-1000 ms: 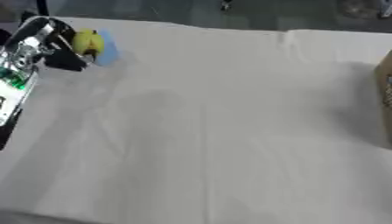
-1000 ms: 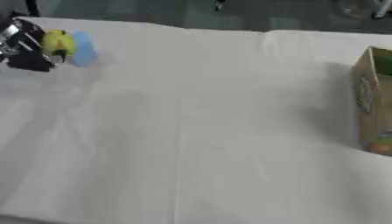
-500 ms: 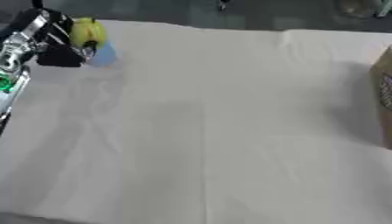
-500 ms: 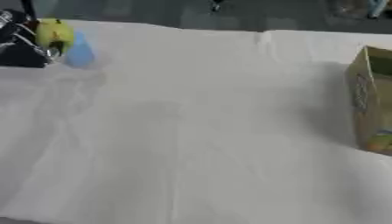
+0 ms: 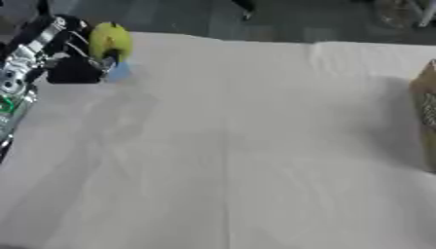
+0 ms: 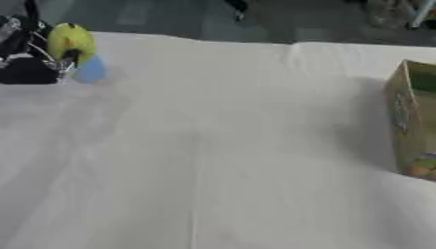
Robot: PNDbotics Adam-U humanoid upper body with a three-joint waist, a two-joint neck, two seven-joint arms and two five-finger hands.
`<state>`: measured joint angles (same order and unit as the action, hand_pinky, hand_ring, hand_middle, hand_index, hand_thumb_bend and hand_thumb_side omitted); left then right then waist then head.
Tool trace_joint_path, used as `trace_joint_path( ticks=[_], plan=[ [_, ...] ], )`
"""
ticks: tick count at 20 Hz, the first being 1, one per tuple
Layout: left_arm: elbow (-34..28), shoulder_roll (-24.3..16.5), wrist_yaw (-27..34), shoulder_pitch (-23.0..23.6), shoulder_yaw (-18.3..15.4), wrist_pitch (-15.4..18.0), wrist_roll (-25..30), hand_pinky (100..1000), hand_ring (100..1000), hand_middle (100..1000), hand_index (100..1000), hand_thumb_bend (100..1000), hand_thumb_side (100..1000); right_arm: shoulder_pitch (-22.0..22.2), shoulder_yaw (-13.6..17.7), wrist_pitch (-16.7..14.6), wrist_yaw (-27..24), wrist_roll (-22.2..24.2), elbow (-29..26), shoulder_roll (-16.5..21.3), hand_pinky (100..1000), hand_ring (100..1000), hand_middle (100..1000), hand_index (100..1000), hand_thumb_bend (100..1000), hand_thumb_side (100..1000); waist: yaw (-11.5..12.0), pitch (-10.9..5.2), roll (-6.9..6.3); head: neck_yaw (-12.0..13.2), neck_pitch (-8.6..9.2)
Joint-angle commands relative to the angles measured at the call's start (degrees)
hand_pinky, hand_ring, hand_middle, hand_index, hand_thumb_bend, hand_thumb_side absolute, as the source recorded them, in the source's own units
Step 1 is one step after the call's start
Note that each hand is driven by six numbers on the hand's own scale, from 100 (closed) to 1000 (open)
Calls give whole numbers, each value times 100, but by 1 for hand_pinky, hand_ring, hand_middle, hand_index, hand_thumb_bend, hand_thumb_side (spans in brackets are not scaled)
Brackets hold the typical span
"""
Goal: Pick up the objects with one hand, pass them to the other hand, and then place them into the box on the other side of the table.
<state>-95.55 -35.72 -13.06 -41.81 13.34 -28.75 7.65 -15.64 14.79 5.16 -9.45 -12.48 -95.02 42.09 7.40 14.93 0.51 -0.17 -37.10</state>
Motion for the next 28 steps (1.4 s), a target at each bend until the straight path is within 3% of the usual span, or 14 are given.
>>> trace_joint_path(
  ticks=[1,19,28],
  plan=[
    [-166,-35,162,-63,14,113,-10,649,594,538,580,156,207,-72,64,-9,-25,-16,-122,152,926,867,855,876,319,260,-13,-88,75,-32,98],
    [-365,478,494,-230,429,491,61,638,582,526,579,135,230,-121,37,19,-51,21,-161,96,927,867,856,876,317,262,-75,-92,61,-429,66],
    [-358,993,517,-187,582,782,39,630,577,520,580,124,243,-370,-211,28,-109,255,-385,50,922,861,854,874,307,259,-77,-102,61,-384,57]
  ],
)
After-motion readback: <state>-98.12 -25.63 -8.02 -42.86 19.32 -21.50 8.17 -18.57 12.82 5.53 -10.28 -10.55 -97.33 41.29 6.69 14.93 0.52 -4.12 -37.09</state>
